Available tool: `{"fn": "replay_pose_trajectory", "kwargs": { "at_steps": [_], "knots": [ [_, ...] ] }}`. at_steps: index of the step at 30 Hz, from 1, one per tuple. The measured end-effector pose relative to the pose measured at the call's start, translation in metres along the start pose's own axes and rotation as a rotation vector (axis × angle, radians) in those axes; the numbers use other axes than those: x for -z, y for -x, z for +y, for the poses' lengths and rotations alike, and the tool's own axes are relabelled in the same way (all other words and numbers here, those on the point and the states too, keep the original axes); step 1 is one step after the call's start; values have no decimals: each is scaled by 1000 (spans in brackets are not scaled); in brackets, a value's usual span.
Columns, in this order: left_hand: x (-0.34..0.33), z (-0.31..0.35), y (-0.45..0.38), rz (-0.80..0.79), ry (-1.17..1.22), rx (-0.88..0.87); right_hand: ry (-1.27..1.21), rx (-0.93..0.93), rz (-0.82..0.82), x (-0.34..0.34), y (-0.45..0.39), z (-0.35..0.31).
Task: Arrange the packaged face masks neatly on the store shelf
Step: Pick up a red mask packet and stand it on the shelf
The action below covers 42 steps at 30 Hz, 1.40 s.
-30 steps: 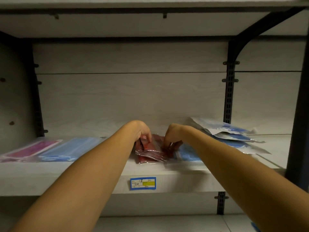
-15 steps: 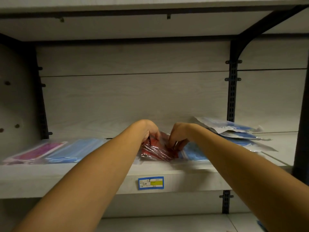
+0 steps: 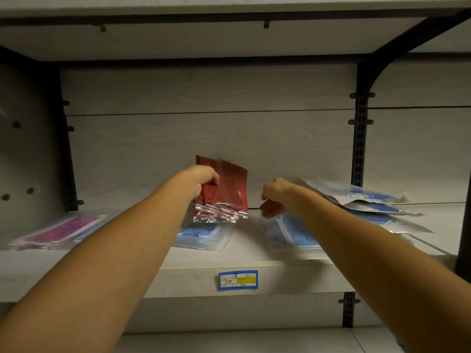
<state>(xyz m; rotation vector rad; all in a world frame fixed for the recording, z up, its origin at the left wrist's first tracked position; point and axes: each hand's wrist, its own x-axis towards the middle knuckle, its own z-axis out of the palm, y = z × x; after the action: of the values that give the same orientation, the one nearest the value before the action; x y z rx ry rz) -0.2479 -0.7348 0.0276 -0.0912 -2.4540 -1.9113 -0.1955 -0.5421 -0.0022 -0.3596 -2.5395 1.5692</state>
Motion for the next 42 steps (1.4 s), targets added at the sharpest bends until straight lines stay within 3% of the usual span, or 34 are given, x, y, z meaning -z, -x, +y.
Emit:
{"fn": "replay_pose_trajectory", "kwargs": {
  "at_steps": [8,19,26,29,33,38,42],
  "knots": [
    [40,-8,-6,152,225,-78,-279,-226,-151,-41,-26,4],
    [76,-26,-11,104,357,-59,-568,-329,-245,-87,-26,-15],
    [80,-29,-11,87,371,-63,-643,-296,-295,-102,-26,-16],
    [76,-32,-13,80,389,-74,-589,-231,-308,-100,-25,-15],
    [64,-34,-15,45,411,-136,-527,1,-189,-81,-34,-22],
    [30,-32,-14,-23,395,-235,-539,307,-185,-51,-20,-32],
    [-7,-28,-6,-49,394,-313,-402,432,-89,-43,-23,-25]
  ]
}}
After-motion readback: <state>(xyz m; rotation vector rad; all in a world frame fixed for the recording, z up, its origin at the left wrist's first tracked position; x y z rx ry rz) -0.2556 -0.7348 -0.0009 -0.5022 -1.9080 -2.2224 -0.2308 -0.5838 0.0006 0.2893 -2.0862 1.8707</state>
